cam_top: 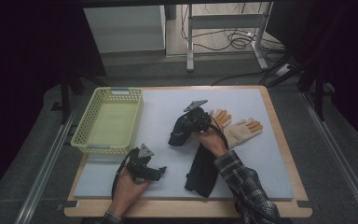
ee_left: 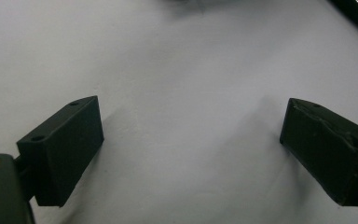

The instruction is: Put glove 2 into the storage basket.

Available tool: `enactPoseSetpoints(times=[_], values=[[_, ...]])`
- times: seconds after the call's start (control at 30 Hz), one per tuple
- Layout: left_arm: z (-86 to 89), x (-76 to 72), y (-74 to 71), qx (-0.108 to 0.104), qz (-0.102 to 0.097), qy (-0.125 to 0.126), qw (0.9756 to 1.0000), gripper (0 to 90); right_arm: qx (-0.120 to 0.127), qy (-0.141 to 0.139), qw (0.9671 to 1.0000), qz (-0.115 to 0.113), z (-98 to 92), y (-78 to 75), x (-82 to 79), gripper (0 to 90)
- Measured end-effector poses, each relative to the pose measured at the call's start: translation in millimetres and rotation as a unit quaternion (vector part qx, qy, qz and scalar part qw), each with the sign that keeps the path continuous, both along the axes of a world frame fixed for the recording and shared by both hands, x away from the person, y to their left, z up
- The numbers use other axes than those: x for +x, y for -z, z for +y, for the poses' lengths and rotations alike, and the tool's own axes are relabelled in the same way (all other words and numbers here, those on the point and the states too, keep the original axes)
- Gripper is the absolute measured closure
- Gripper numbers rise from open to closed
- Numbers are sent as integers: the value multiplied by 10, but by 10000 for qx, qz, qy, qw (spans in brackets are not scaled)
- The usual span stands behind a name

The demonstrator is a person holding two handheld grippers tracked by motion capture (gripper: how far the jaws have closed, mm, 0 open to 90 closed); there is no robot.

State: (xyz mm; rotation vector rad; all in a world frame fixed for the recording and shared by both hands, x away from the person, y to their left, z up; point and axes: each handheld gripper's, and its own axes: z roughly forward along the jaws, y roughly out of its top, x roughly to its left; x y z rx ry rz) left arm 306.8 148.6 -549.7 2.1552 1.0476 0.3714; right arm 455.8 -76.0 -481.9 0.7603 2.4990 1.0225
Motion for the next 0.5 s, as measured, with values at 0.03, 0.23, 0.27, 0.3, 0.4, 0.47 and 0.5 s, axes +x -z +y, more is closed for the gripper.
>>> enactPoseSetpoints(times=[0.03, 0.23, 0.27, 0.3, 0.4, 0.47, 0.5], values=[[0, 0, 1, -5, -3, -1, 10000, 61, 8, -29, 10000, -46, -6, -30, -28, 801], [-2, 0, 2, -16, -5, -5, 10000, 61, 129, -273, 9992, -252, -86, -225, -283, 803], [-1, 1, 1, -8, -13, 2, 10000, 61, 168, -292, 9990, -277, -110, -253, -336, 803], [-1, 1, 1, -6, -14, 3, 10000, 61, 207, -324, 9988, -292, -141, -283, -389, 804], [-1, 0, 0, -5, -10, 0, 10000, 61, 306, -385, 9982, -336, -250, -360, -567, 807], [-4, -1, 2, -19, -15, -14, 10000, 61, 322, -410, 9980, -352, -315, -386, -664, 809], [-3, 0, 2, -19, -14, -14, 10000, 61, 334, -425, 9979, -354, -352, -396, -718, 809]])
